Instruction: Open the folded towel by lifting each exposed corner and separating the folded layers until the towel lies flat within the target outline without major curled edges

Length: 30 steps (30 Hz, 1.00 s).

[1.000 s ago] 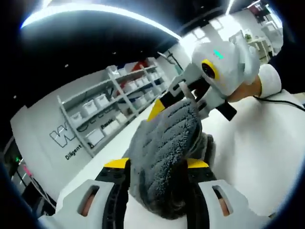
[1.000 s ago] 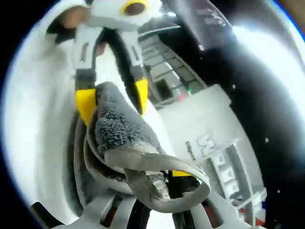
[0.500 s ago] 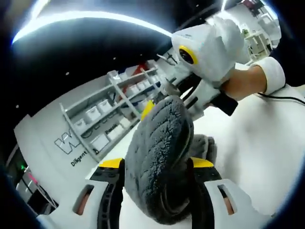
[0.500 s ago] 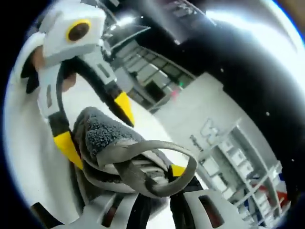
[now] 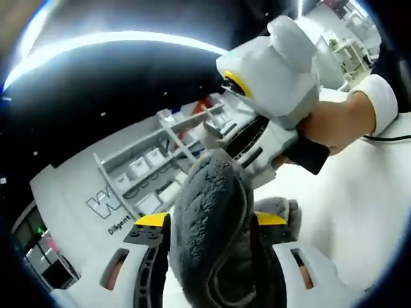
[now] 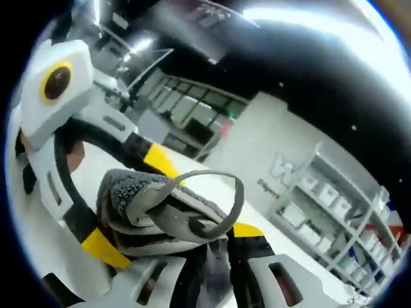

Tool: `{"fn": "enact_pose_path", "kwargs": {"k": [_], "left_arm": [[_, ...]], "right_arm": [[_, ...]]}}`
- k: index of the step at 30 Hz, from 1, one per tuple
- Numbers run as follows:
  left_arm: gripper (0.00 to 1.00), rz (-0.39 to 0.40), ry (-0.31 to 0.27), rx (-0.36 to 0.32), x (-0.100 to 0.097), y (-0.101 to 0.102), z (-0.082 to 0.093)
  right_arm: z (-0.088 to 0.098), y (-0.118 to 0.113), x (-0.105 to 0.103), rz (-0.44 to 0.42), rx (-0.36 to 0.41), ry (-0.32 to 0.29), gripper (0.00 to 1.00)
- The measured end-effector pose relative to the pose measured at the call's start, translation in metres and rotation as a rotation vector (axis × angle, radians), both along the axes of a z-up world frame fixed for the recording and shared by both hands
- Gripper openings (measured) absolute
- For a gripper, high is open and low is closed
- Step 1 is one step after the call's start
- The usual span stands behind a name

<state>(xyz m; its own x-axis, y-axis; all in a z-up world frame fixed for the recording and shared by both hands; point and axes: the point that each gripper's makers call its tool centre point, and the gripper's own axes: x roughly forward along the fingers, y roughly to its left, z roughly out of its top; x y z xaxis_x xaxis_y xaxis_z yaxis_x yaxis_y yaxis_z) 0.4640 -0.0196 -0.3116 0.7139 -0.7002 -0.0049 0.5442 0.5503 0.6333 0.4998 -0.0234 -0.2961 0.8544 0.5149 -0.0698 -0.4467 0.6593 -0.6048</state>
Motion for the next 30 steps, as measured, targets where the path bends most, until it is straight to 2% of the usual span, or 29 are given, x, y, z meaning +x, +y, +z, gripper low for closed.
{"fn": "enact_pose_path", "kwargs": {"k": [6,9,12,14,15,23,30], "left_arm": [[0.45,0.081,-0.063,0.059,0.005,0.006,0.000],[0.42,0.100,-0.084,0.047,0.005,0.009,0.003],[0.36,0.148,-0.129,0.060,0.006,0.017,0.008],[0.31,0.140,-0.138,0.055,0.004,0.018,0.011],[0.27,0.136,-0.136,0.050,0.003,0.019,0.012],[0.17,0.138,-0.082,-0.015,0.005,0.034,0.018],[0.14,0.142,0.000,-0.121,0.012,0.049,0.024]], "right_arm": [[0.003,0.007,-0.003,-0.002,0.041,0.001,0.09],[0.006,0.006,0.000,-0.012,0.080,0.007,0.10],[0.009,0.006,-0.001,-0.010,0.111,0.002,0.12],[0.010,0.005,-0.001,-0.012,0.108,-0.010,0.12],[0.010,0.004,0.000,-0.015,0.107,-0.011,0.12],[0.012,0.002,0.001,-0.013,0.110,-0.040,0.12],[0.011,-0.001,0.004,-0.016,0.121,-0.030,0.12]]}}
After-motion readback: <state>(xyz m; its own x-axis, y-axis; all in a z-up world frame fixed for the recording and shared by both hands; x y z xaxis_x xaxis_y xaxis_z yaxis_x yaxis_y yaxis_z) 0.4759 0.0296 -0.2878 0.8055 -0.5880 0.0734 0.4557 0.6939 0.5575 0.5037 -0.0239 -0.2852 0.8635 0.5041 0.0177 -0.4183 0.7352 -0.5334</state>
